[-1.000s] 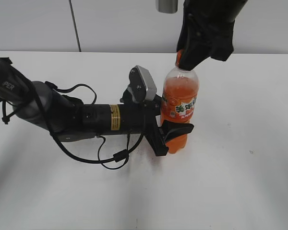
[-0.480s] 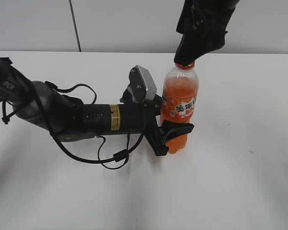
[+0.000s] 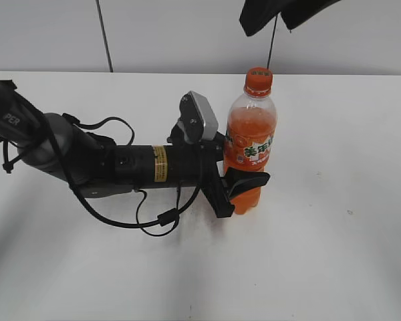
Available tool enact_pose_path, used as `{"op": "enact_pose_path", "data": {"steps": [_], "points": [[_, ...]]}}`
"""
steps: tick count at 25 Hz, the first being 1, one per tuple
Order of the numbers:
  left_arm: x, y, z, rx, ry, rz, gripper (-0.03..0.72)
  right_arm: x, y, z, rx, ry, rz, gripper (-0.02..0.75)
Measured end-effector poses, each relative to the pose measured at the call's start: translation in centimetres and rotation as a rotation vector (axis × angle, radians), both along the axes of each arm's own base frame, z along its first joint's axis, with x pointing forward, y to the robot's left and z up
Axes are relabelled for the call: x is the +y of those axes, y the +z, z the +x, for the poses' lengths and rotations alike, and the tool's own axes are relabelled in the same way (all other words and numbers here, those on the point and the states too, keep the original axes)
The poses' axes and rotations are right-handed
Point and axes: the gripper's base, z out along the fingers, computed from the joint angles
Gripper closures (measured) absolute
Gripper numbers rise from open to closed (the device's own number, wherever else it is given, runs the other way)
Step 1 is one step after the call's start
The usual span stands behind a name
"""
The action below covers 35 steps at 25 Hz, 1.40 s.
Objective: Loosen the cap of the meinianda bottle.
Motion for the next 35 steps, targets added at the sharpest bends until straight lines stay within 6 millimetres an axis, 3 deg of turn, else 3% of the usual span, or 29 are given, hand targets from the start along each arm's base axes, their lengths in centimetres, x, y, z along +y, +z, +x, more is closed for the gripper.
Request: {"op": "enact_pose_path", "data": {"steps": [7,15,17,20,21,25,31,35], "points": [[0.0,0.0,-0.1,-0.003,-0.011,0.002,0.286,0.5,-3.7,1.3,0.100,-0.044,-0.063,0.262],[0.0,0.0,-0.1,-0.004,-0.013,0.002,0.286,1.0,-5.6,2.2,0.146,-0.047,-0.093,0.268],[0.0,0.0,-0.1,-0.004,-0.013,0.002,0.286,1.0,-5.7,2.2,0.149,-0.047,-0.094,0.312],[0.0,0.0,-0.1,-0.003,-0.013,0.002,0.286,1.0,-5.7,2.3,0.141,-0.030,-0.097,0.472],[0.0,0.0,-0.1,-0.002,-0.012,0.001,0.286,1.0,-5.7,2.2,0.133,-0.009,-0.104,0.468],[0.0,0.0,-0.1,-0.001,-0.012,0.001,0.286,1.1,-5.7,2.2,0.050,0.209,-0.166,0.468],[0.0,0.0,-0.1,-0.002,-0.014,0.001,0.286,1.1,-5.7,2.2,-0.229,0.915,-0.368,0.468],[0.0,0.0,-0.1,-0.003,-0.015,0.002,0.286,1.1,-5.7,2.2,-0.293,1.071,-0.408,0.468]]}}
